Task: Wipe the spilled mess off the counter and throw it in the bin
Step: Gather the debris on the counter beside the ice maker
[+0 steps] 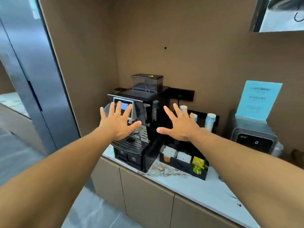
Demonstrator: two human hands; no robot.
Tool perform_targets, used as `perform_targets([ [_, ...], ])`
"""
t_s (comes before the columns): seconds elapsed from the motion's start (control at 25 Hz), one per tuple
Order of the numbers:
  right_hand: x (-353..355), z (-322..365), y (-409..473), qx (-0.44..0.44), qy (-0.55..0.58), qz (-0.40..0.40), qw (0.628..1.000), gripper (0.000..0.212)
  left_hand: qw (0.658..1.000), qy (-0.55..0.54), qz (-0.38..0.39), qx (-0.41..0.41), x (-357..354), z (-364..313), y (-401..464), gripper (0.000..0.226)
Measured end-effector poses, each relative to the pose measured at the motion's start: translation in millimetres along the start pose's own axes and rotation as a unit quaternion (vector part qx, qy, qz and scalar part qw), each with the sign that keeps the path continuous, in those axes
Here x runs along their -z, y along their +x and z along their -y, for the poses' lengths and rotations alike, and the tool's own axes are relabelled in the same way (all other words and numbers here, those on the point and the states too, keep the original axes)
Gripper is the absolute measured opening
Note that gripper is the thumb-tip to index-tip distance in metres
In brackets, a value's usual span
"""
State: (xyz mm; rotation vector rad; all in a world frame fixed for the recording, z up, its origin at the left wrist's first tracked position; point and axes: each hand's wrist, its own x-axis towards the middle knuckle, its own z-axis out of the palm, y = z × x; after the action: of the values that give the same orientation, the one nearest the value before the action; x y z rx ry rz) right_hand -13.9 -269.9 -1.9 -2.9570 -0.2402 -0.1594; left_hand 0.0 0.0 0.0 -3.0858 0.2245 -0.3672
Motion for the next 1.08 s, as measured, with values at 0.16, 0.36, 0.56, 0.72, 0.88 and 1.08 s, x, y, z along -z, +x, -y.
perform_targets([
  [0.16, -26, 89, 37, 0.057, -0.01, -0.002, 0.998, 0.106, 0.999, 0.019, 0.001, 0.042, -8, 85, -13, 0.097],
  [0.36, -58, 173, 77, 0.099, -0.017, 0.0, 0.995, 0.107, 0.996, 0.014, 0.004, 0.084, -21, 164, -30, 0.097],
  [0.56, -91, 241, 115, 0.149, -0.016, 0.025, 0.988, 0.106, 0.989, 0.022, 0.027, 0.143, -45, 236, -38, 0.096],
  [0.72, -125, 278, 153, 0.168, 0.001, 0.051, 0.984, 0.107, 0.984, 0.032, 0.049, 0.165, -68, 277, -29, 0.096],
  [0.88, -165, 308, 204, 0.177, 0.014, 0.067, 0.982, 0.107, 0.981, 0.047, 0.065, 0.178, -93, 319, 4, 0.094],
  [1.08, -214, 342, 273, 0.172, 0.039, 0.104, 0.979, 0.107, 0.978, 0.033, 0.103, 0.176, -137, 358, 66, 0.092],
])
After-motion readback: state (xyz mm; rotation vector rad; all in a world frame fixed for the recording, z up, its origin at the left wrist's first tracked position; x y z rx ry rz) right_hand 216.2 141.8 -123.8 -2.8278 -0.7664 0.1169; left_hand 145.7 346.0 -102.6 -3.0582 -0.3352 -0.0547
